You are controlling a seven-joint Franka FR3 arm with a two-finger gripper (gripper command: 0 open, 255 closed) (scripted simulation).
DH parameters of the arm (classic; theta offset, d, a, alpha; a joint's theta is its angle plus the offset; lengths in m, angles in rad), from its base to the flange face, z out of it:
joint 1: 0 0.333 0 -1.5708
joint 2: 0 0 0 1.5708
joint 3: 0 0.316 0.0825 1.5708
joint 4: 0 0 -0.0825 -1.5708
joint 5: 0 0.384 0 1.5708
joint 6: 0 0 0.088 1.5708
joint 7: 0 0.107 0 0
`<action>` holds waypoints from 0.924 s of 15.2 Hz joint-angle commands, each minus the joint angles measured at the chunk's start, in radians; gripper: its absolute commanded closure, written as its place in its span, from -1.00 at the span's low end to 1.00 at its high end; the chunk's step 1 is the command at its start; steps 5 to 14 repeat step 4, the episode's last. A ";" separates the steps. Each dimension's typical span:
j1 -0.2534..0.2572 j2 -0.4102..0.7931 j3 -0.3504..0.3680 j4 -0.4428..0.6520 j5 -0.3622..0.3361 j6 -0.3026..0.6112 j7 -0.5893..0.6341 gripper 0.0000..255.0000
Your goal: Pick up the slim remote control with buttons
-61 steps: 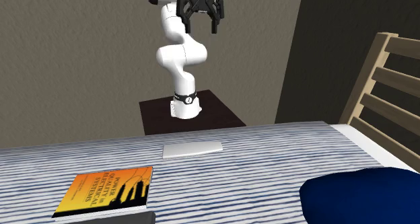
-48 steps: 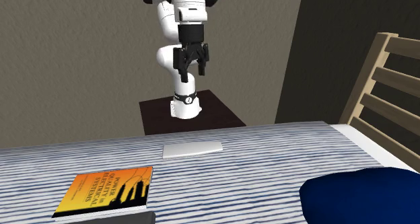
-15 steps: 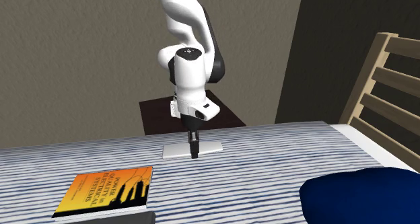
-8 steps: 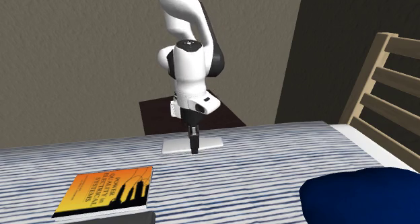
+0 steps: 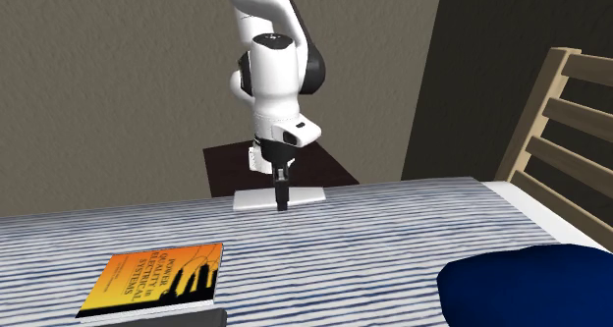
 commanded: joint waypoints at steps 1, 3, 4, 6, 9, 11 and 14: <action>-0.003 -0.025 0.010 0.011 -0.008 -0.035 0.011 1.00; -0.005 -0.038 0.014 0.018 -0.012 -0.054 0.014 1.00; -0.005 -0.038 0.014 0.018 -0.012 -0.054 0.015 1.00; -0.005 -0.038 0.014 0.018 -0.012 -0.054 0.015 1.00; -0.005 -0.038 0.014 0.018 -0.012 -0.054 0.015 1.00; -0.005 -0.038 0.014 0.018 -0.012 -0.054 0.015 1.00; -0.005 -0.038 0.014 0.018 -0.012 -0.054 0.015 1.00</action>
